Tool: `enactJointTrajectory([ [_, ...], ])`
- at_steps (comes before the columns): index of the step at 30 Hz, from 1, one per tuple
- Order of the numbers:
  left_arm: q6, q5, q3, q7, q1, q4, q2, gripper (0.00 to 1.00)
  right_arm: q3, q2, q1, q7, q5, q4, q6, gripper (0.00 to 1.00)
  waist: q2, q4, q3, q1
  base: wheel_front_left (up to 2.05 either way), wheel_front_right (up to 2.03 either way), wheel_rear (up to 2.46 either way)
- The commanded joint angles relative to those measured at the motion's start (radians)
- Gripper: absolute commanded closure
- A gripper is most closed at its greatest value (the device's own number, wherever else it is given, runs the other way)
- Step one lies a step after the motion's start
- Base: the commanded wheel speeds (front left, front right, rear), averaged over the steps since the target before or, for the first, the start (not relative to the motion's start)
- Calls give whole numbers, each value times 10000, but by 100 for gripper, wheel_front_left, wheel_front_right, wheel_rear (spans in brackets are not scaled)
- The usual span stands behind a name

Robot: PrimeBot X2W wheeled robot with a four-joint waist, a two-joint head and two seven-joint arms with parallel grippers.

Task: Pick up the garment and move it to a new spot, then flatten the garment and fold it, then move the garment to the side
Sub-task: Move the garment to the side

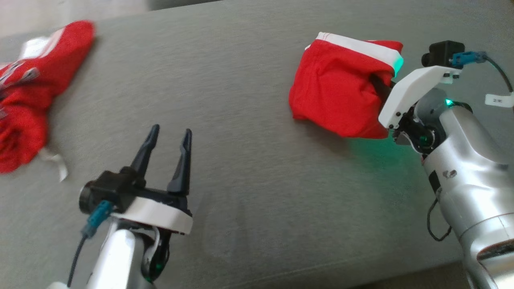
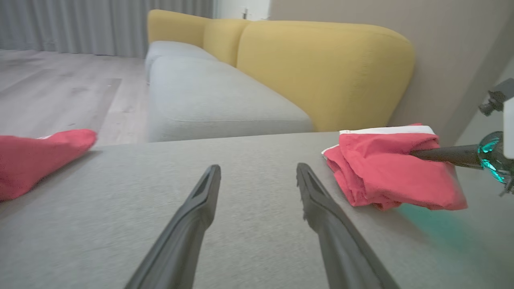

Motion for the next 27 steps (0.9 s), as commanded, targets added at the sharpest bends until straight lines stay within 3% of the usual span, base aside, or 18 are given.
enactJointTrajectory([
  [1, -27, 116, 243, -59, -457, -295, 96, 0, 171, -8, -50, -148, 93, -354, -7, 100, 0, -757, -103, 0, 0, 0, 0],
  [9, -110, 186, -226, -59, -867, -93, 156, 0, 1072, -381, -348, -352, 506, -603, -7, 100, 0, -1495, 435, 0, 0, 0, 0],
  [20, -154, 165, -562, 13, -1647, -144, 708, 0, 2774, -2472, -2808, 104, -552, 75, -7, 100, 0, -719, 2377, 0, 0, 0, 0],
  [27, -137, 81, -504, 10, -1848, -261, 846, 0, 3281, -3237, -4149, 732, -1161, 1133, -7, 100, 0, -428, 2948, 0, 0, 0, 0],
])
